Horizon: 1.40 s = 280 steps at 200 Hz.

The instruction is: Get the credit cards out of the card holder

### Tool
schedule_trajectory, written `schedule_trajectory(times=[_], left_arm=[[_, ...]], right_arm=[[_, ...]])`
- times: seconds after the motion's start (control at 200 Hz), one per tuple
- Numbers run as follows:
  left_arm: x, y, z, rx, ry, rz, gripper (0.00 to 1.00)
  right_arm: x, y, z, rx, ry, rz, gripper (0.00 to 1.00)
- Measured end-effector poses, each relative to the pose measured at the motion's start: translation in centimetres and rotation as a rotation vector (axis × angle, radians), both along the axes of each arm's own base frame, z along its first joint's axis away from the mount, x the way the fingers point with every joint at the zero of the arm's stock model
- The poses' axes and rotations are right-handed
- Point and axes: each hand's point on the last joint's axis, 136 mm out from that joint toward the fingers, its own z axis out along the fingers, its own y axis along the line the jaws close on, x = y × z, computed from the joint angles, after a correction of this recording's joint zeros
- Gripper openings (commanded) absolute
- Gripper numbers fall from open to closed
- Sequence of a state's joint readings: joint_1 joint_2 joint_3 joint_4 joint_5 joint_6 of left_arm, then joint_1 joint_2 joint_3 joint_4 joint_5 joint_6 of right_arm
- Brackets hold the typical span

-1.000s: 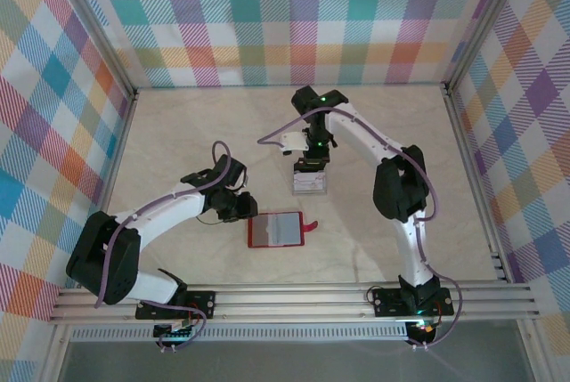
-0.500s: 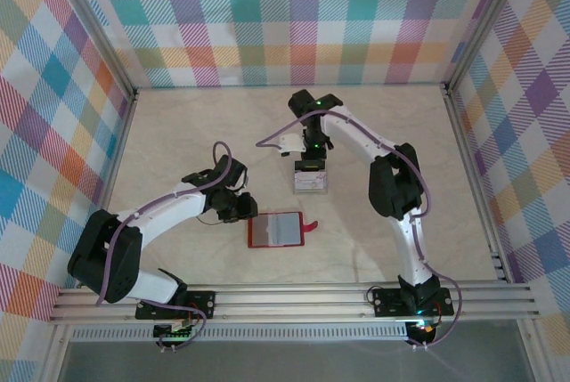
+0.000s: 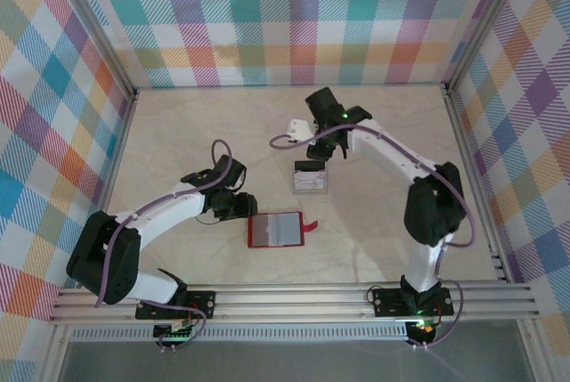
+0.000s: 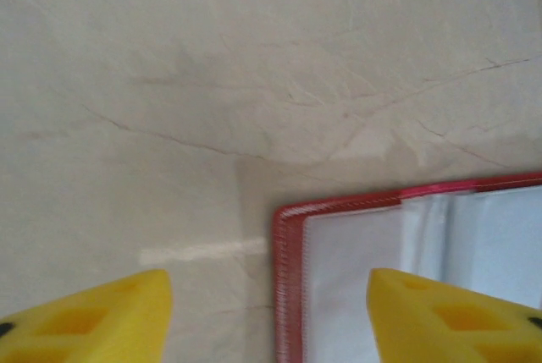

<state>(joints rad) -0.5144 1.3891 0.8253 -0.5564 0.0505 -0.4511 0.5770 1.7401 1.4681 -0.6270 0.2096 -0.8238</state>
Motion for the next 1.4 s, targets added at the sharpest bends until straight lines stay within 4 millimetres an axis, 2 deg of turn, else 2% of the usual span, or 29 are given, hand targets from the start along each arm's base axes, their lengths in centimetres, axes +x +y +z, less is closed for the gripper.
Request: schedule_trajectory(times=[0.015, 0.03, 0.24, 0.375, 0.55, 0.66, 0.825, 0.89, 0.975, 1.065, 1.175, 1.28, 1.4], left_arm=[[0.2, 0.2, 0.1, 0.012, -0.010, -0.006, 0.98], [0.4, 0.4, 0.2, 0.025, -0.020, 0.002, 1.00], [3.4, 4.6, 1.7, 0.219, -0.152, 0.072, 1.00], [5.9, 8.3, 3.0, 0.365, -0.267, 0.153, 1.00], [8.4, 13.4, 4.6, 0.547, -0.408, 0.264, 1.00], [9.2, 16.1, 3.5, 0.555, -0.449, 0.306, 1.00], [8.6, 19.0, -0.1, 0.486, -0.498, 0.359, 1.00], [8.6, 19.3, -0.5, 0.453, -0.523, 0.366, 1.00], [10.0, 19.0, 0.3, 0.381, -0.616, 0.369, 1.00], [11.6, 18.3, 1.0, 0.311, -0.695, 0.357, 1.00], [12.6, 17.6, 1.0, 0.261, -0.727, 0.319, 1.00], [13.5, 16.5, 1.2, 0.216, -0.773, 0.266, 1.00], [13.7, 15.2, 0.3, 0.200, -0.776, 0.199, 1.00]], right_arm=[[-0.2, -0.3, -0.1, 0.009, -0.002, -0.024, 1.00], [-0.3, -0.5, -0.3, 0.014, -0.008, -0.033, 1.00], [-2.1, -4.9, -3.6, 0.098, -0.034, -0.275, 1.00], [-2.5, -10.1, -5.6, 0.215, -0.062, -0.512, 1.00], [-2.4, -17.0, -6.9, 0.432, -0.148, -0.833, 1.00], [-2.2, -19.3, -7.9, 0.546, -0.205, -0.951, 1.00], [-1.3, -20.3, -8.7, 0.634, -0.247, -1.010, 1.00], [-0.8, -20.1, -8.0, 0.675, -0.284, -0.994, 1.00], [-0.3, -20.2, -7.2, 0.744, -0.328, -0.968, 1.00], [0.1, -21.5, -7.6, 0.793, -0.340, -0.983, 1.00], [0.2, -22.3, -8.7, 0.827, -0.321, -0.994, 1.00], [0.2, -21.7, -8.7, 0.857, -0.301, -0.962, 1.00], [0.5, -21.2, -7.9, 0.888, -0.314, -0.927, 1.00]])
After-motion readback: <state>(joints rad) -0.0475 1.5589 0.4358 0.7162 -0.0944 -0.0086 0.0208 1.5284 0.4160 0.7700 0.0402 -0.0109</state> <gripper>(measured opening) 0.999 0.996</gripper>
